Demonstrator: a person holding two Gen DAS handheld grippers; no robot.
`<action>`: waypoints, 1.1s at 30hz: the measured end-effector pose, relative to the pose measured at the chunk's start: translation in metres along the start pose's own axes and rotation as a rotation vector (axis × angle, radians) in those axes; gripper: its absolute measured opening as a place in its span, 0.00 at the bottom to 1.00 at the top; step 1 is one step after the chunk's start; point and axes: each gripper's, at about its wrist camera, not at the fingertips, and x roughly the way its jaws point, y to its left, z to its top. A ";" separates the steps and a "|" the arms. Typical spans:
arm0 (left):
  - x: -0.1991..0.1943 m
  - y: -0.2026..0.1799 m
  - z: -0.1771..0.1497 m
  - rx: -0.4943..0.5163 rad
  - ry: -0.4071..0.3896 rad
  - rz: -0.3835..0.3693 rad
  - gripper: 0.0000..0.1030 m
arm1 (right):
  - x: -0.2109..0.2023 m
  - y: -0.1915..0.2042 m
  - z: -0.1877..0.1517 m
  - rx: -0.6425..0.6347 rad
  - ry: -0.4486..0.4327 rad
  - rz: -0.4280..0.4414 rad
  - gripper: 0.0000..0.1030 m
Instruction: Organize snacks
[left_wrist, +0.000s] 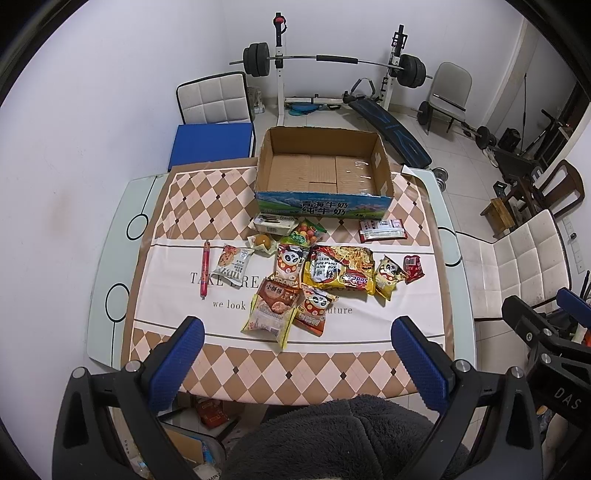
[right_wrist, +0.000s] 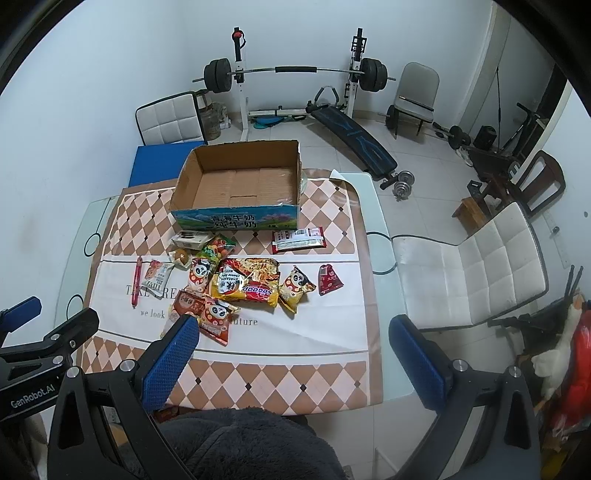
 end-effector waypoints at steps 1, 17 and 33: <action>-0.001 -0.001 0.002 -0.001 0.002 0.000 1.00 | 0.000 0.000 0.000 0.000 0.000 0.000 1.00; 0.037 0.014 0.018 -0.053 0.021 0.037 1.00 | 0.052 0.004 0.003 0.039 0.065 0.037 1.00; 0.257 0.070 0.012 -0.075 0.308 0.105 1.00 | 0.334 0.100 0.053 -0.520 0.360 0.119 1.00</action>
